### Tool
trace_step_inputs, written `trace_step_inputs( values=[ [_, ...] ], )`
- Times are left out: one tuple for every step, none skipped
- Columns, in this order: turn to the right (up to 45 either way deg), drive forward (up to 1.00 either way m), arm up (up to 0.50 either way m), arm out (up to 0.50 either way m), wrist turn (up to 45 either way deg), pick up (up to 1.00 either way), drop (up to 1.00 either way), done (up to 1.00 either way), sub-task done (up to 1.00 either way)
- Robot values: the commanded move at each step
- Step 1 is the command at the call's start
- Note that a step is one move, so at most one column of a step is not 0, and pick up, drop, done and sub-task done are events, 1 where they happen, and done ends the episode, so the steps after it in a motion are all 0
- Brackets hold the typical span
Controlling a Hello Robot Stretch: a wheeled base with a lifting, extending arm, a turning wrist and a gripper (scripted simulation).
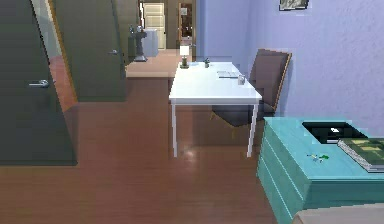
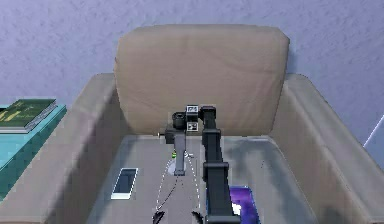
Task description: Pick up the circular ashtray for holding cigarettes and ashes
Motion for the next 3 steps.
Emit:
trace_step_inputs(
  values=[
    [0.0, 0.00, 0.00, 0.00, 45.0, 0.00, 0.00, 0.00, 0.00],
    [0.0, 0.00, 0.00, 0.00, 45.0, 0.00, 0.00, 0.00, 0.00],
    [0.0, 0.00, 0.00, 0.00, 45.0, 0.00, 0.00, 0.00, 0.00]
  ],
)
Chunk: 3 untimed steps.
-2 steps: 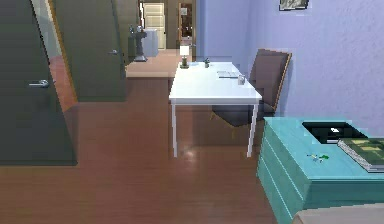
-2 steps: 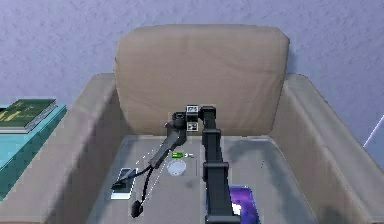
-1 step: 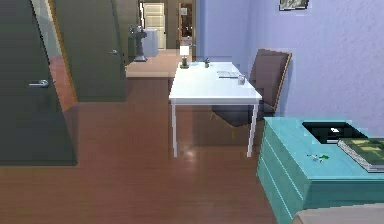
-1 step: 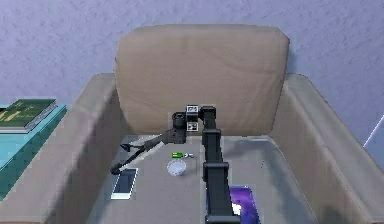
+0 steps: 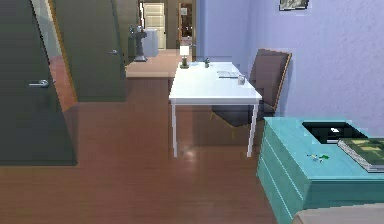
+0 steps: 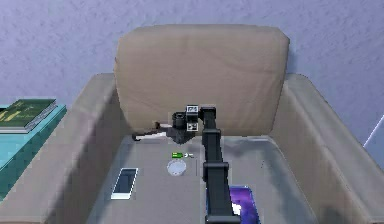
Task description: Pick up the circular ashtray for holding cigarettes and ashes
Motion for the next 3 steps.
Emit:
trace_step_inputs(
  values=[
    [0.0, 0.00, 0.00, 0.00, 33.0, 0.00, 0.00, 0.00, 0.00],
    [0.0, 0.00, -0.30, 0.00, 0.0, 0.00, 0.00, 0.00, 0.00],
    [0.0, 0.00, 0.00, 0.00, 0.0, 1.00, 0.00, 0.00, 0.00]
  ],
)
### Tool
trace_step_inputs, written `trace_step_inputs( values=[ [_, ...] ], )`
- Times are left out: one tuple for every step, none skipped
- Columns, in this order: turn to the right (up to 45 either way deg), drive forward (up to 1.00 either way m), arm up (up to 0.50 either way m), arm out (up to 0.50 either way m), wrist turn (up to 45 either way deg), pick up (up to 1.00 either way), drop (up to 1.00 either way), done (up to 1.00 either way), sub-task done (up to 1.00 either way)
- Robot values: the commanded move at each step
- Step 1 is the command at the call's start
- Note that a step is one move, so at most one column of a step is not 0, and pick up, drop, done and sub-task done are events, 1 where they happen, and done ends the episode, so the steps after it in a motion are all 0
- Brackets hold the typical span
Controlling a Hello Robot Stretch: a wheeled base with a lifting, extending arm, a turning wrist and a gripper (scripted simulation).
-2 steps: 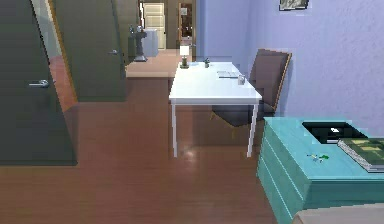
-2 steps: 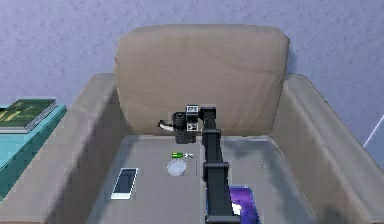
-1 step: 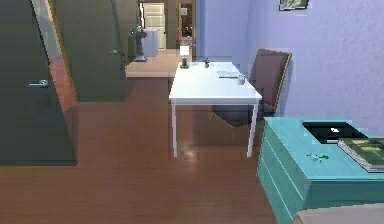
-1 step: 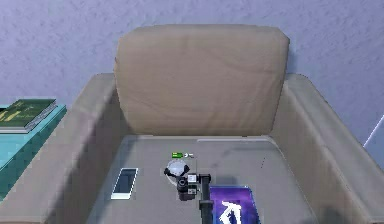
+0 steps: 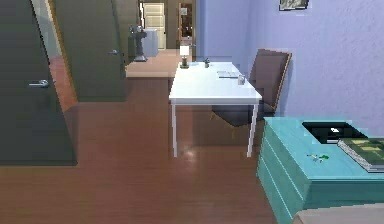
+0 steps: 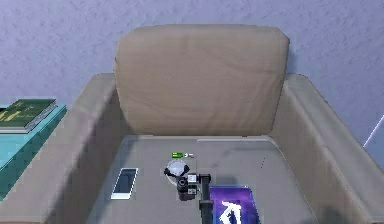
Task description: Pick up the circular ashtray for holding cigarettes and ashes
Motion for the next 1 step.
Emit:
trace_step_inputs(
  values=[
    [0.0, 0.00, 0.10, 0.00, 0.0, 0.00, 0.00, 0.00, 0.00]
  ],
)
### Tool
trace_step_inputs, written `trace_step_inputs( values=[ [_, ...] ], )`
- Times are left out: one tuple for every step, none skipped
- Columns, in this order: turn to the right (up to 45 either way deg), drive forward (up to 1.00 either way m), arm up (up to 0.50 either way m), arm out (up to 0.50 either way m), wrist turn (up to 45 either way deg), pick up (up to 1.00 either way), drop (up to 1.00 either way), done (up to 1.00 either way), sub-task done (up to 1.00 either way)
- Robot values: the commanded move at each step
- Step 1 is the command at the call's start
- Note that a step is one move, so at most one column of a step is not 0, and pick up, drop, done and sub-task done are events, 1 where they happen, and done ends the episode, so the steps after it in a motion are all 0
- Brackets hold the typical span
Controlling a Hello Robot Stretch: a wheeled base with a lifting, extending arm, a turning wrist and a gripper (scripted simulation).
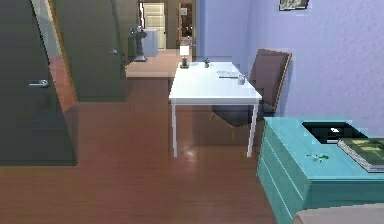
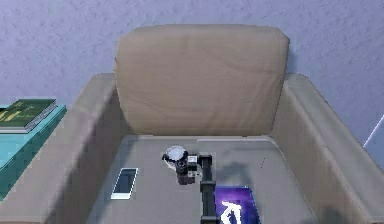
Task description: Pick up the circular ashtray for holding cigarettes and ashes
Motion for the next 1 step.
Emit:
trace_step_inputs(
  values=[
    [0.0, 0.00, 0.00, 0.00, 0.0, 0.00, 0.00, 1.00, 0.00]
  ],
)
